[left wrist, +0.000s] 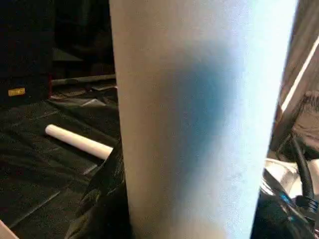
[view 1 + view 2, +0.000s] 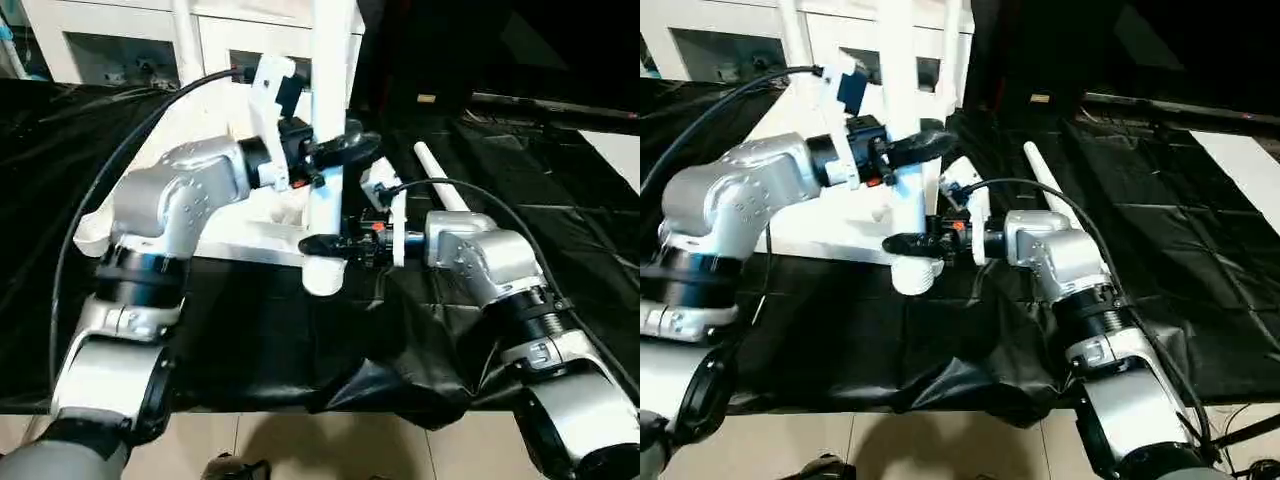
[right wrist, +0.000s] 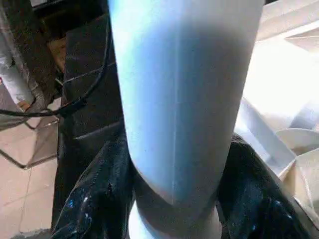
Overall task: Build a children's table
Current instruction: Pick table leg
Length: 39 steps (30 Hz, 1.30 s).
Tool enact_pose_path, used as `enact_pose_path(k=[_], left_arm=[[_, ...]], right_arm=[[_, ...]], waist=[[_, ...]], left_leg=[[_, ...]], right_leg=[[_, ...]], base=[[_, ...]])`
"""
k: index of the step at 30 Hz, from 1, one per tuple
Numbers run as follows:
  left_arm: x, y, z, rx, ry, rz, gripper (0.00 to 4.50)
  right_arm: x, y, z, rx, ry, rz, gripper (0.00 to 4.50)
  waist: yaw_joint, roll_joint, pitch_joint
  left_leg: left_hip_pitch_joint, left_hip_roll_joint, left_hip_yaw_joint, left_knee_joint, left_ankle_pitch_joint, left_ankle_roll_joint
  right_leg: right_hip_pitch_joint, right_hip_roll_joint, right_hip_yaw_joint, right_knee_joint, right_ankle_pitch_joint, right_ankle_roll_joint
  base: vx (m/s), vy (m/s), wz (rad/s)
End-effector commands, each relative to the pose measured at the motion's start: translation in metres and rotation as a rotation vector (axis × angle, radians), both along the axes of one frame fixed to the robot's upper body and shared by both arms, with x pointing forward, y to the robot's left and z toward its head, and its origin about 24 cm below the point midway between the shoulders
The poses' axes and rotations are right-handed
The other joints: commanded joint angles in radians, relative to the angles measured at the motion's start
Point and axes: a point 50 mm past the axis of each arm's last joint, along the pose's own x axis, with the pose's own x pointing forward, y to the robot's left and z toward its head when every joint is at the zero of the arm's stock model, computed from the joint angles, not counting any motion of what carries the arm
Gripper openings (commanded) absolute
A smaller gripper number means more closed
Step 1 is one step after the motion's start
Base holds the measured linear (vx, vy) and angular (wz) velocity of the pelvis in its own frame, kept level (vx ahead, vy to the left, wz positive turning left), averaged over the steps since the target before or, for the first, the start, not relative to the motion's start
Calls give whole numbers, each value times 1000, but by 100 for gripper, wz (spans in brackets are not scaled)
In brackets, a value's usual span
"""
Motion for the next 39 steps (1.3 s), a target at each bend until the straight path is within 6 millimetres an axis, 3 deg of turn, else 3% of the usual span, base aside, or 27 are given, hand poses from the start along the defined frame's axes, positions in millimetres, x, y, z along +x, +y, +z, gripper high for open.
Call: enact_pose_path(k=[1,6,7,12,15,17,18,19,20,22,24,26,27,30,32,33,34,35,37,38,39], left_arm=[[-1,-5,12,-54,-34,-16,245],[0,-3,22,-208,-96,3,278],[2,3,32,-403,-93,6,278],[0,15,41,-716,-60,-55,278],[4,30,39,-766,-66,-21,278],[8,36,33,-685,-92,24,278],[11,40,25,-562,-124,74,278],[14,41,8,-302,-181,90,278],[15,41,-8,-84,-218,76,278],[14,45,-45,318,-246,-18,278],[12,53,-71,549,-226,-96,278],[11,59,-86,647,-191,-149,278],[11,59,-86,647,-191,-149,278],[12,67,-105,796,-162,-197,278],[14,70,-112,885,-179,-210,278],[15,70,-113,897,-174,-216,278],[17,70,-114,915,-174,-209,278],[18,71,-114,929,-176,-206,278],[21,74,-115,1003,-188,-193,278],[22,77,-115,1033,-190,-190,278],[22,77,-115,1033,-190,-190,278]], right_arm=[[4,-8,-2,18,15,-67,188],[7,-8,2,71,4,-111,188],[10,-9,7,134,-1,-156,187],[18,-13,14,242,-12,-276,187],[25,-24,17,252,-70,-408,186],[28,-32,16,199,-122,-475,186],[29,-38,14,140,-165,-521,186],[28,-46,10,64,-211,-542,186],[26,-52,7,18,-233,-547,186],[21,-61,3,-12,-237,-550,186],[16,-67,1,-22,-225,-558,186],[13,-70,1,-23,-222,-562,186],[13,-70,1,-23,-222,-562,186],[6,-74,-3,-42,-219,-539,186],[3,-75,-6,-59,-216,-538,186],[2,-76,-6,-62,-217,-539,186],[0,-76,-6,-62,-218,-538,186],[-1,-76,-6,-62,-219,-539,186],[-3,-76,-7,-65,-215,-538,186],[-4,-76,-8,-68,-213,-539,186],[-4,-76,-8,-68,-213,-539,186]], waist=[[1,25,-89],[4,24,-90],[5,28,-89],[6,27,-92],[2,34,-90],[2,34,-89],[1,37,-89],[3,29,-88],[0,35,-89],[2,32,-87],[-4,31,-93],[-5,37,-95],[-5,33,-97],[-7,33,-92],[-8,43,-89],[-8,38,-88],[-7,42,-87],[-7,40,-89],[-3,58,-90],[-4,49,-88],[-4,49,-88]], left_leg=[[20,9,-1,-63,-147,-28],[19,9,-1,-62,-152,-26],[19,8,1,-61,-154,-26],[20,6,2,-59,-168,-27],[22,5,1,-62,-180,-27],[25,5,-1,-65,-180,-30],[25,5,-1,-65,-171,-35],[25,7,-5,-69,-160,-27],[26,7,-3,-68,-162,-34],[29,9,-5,-73,-151,-25],[26,9,-1,-70,-116,-32],[24,7,0,-68,-93,-27],[22,7,0,-66,-93,-26],[25,8,2,-67,-146,-25],[28,8,1,-68,-181,-31],[28,8,0,-69,-195,-34],[28,7,0,-69,-205,-36],[28,8,-1,-69,-207,-37],[29,10,-5,-68,-212,-40],[28,7,-3,-67,-218,-36],[28,7,-3,-67,-218,-36]], right_leg=[[66,-71,45,-63,-2,-227],[67,-73,45,-65,-1,-235],[66,-72,46,-64,8,-244],[65,-70,43,-62,17,-264],[64,-66,43,-66,1,-248],[62,-67,43,-72,-40,-217],[64,-66,44,-71,-44,-204],[61,-67,43,-82,-69,-168],[63,-64,45,-73,-72,-154],[61,-66,49,-80,-82,-106],[65,-66,50,-65,-10,-123],[65,-66,49,-60,52,-157],[69,-67,49,-57,76,-178],[67,-72,50,-63,32,-200],[63,-72,51,-70,-22,-195],[65,-73,51,-73,-46,-193],[64,-72,51,-78,-65,-190],[65,-73,51,-75,-65,-197],[63,-76,51,-71,-54,-210],[64,-72,51,-75,-52,-209],[64,-72,51,-75,-52,-209]], base=[[0,0,0],[0,0,0],[0,0,0],[0,0,0],[0,0,0],[0,0,0],[0,0,0],[0,0,0],[0,0,0],[0,0,0],[0,0,0],[0,0,0],[0,0,0],[0,0,0],[0,0,0],[0,0,0],[0,0,0],[0,0,0],[0,0,0],[0,0,0],[0,0,0]])
